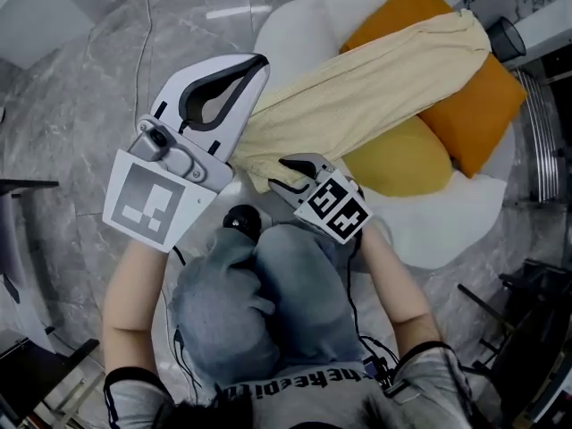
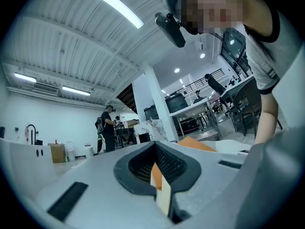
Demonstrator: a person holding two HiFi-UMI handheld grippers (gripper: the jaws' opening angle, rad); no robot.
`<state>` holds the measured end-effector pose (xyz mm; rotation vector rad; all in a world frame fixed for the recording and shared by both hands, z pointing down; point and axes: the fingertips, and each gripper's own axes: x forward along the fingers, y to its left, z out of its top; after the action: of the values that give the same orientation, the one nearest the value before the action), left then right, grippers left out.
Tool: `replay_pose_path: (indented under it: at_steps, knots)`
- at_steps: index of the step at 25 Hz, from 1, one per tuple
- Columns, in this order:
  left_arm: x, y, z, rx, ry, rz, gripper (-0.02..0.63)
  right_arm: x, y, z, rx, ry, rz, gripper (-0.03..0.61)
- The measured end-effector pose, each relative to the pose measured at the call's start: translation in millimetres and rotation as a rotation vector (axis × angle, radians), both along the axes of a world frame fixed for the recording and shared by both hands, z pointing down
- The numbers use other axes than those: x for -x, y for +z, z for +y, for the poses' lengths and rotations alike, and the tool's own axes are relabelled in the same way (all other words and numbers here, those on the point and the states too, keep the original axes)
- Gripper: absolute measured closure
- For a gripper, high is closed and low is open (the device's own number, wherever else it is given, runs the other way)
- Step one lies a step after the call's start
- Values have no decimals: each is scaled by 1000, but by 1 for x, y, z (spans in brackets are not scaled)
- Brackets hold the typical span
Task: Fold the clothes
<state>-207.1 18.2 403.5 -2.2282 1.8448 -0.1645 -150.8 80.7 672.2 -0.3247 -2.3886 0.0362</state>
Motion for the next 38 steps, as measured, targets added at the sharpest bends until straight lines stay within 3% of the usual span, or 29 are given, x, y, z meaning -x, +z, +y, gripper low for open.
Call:
replay_pose_path:
  at_steps: [9,17,20,23,30,38]
  knots:
    - [-2,5,20,14,-40,-17,611,9,49,39,-137,-133,79,365]
    - [2,12,22,24,-51,-3,611,16,100,30,-278,-119,137,348]
    - [4,14,23,28,-52,-4,611,19,101,25,-256,-87,136,370]
    - [5,14,23,28,-55,0,611,20,93,16,-225,-36,124,519]
    - [8,8,22,16,-48,-4,611,15,48,11,-146,18,27,534]
    - [-1,-7,9,-21,-1,7,611,-3,-37,-39,15,229,-111,534]
